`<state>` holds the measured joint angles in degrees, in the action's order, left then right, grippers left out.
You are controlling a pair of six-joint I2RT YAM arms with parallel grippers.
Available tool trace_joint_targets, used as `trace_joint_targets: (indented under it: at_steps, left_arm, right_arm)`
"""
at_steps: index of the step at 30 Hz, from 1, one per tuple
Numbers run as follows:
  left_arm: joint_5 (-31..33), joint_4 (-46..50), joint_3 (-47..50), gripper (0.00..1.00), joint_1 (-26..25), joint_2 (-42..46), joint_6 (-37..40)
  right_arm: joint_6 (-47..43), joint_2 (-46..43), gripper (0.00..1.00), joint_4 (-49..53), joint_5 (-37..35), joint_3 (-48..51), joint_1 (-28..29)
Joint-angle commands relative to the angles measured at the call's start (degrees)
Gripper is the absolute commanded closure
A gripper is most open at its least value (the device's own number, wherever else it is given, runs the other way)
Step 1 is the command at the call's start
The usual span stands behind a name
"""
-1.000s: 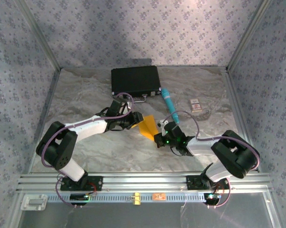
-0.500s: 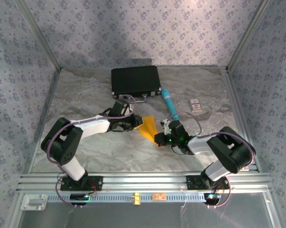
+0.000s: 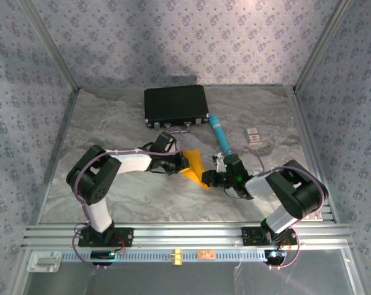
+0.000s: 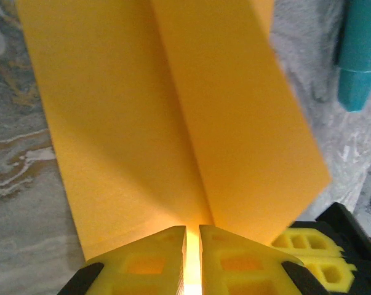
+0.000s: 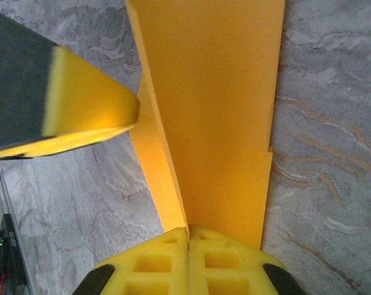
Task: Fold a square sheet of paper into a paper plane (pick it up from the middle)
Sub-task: Fourth fold the wing at the center of the table.
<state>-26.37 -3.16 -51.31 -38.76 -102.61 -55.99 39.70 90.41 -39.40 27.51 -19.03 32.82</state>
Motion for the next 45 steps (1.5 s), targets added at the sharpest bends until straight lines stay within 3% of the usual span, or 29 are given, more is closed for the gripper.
trace_joint_targets:
  at_steps: [1,27,45]
  left_arm:
    - [-0.6,-0.1,-1.1,0.87,-0.3,-1.7,0.9]
    - [2.2,2.9,0.0,0.89,0.2,-2.9,2.8]
    - [2.0,3.2,-1.7,0.84,0.2,0.9,5.1]
  right_arm:
    - [2.5,1.5,0.95,-2.5,3.2,0.8,-0.9]
    - [6.8,6.3,0.95,-6.3,13.2,0.2,-6.3]
    - [7.2,8.7,0.95,-4.4,13.7,-0.9,-6.7]
